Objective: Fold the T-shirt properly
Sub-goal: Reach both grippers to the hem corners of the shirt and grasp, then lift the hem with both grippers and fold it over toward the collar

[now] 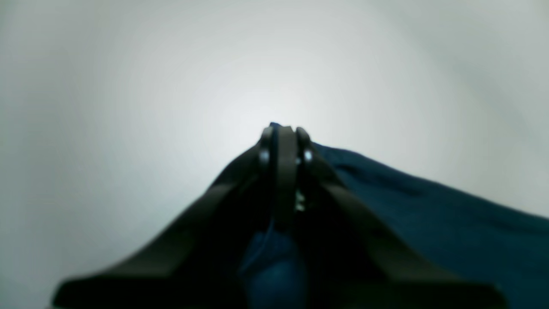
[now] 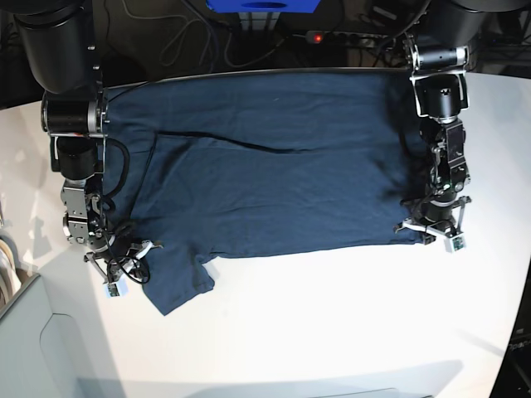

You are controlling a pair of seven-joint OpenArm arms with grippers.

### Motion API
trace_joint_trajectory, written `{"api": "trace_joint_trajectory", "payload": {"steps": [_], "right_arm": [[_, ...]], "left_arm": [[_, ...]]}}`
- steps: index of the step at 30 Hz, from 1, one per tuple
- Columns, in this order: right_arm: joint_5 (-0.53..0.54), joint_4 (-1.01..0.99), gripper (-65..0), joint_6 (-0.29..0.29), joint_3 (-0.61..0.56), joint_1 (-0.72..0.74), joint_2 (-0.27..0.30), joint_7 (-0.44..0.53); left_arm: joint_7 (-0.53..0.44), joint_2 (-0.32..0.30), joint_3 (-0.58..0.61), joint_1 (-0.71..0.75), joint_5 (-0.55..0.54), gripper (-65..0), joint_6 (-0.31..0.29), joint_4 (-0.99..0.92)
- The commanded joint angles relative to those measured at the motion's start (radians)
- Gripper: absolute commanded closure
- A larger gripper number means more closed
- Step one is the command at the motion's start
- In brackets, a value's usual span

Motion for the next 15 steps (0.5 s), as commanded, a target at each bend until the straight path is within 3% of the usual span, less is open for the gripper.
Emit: {"api": "trace_joint_trajectory", "payload": {"steps": [1,8,15], "right_arm": [[0.01,0.039,0.0,0.001,0.002,0.025,0.013,0.026],[0.013,0.241,0.0,0.001,0.009,-0.071,0.039,0.024],[0.009,0.496,0.0,0.001,0.185,-0.223,0.034,0.021]], "left_arm": [[-0.008,-0.007,-0.002,-0.005,-0.005,0.0,-0.001,0.039],[-0.008,-0.007,-0.004,0.06,-0.005,0.0,-0.001,0.208],[-0.008,-0.007,-0.006,0.136,-0.005,0.0,-0.001,0.358]]}}
